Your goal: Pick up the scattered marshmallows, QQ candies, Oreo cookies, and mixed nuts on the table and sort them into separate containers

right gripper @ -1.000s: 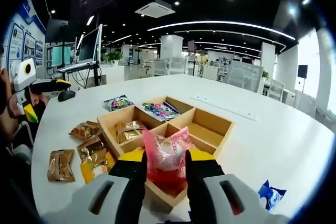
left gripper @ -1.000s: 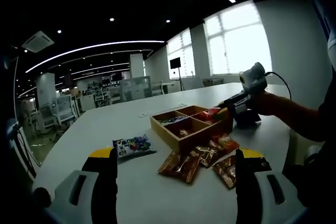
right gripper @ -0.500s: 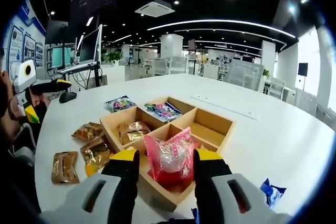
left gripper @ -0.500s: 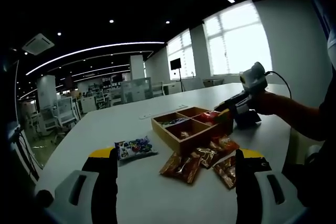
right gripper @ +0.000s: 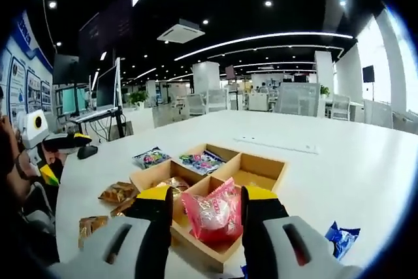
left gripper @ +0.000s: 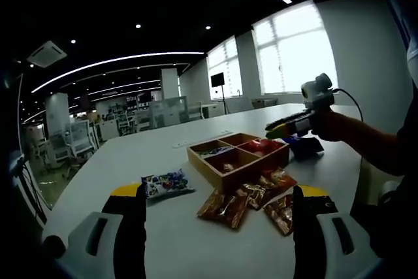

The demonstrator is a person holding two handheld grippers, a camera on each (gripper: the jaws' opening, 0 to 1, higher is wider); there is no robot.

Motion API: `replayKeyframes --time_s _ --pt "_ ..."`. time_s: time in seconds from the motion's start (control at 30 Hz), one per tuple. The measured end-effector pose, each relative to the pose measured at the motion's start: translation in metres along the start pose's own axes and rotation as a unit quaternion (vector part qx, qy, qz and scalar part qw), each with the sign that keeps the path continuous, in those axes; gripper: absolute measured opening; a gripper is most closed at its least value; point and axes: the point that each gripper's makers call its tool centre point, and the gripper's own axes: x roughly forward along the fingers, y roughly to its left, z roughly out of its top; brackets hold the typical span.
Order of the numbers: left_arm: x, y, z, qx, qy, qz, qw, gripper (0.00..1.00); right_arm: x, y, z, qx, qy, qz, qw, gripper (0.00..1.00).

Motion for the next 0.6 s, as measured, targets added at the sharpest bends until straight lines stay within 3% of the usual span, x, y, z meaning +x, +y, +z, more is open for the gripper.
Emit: replayKeyframes --time_s 0.23,0.6 --pt "-0.001 0.0 -0.001 0.0 0.001 0.0 1.0 0.97 0.004 -0.005 -0.017 -0.029 0.031 -0.012 0.999 0.25" --pt "0.0 0.0 0.0 0.001 0.0 -0.001 1.0 0.97 0.008 -0.004 -0.032 -0.068 0.073 -0.012 0.995 0.25"
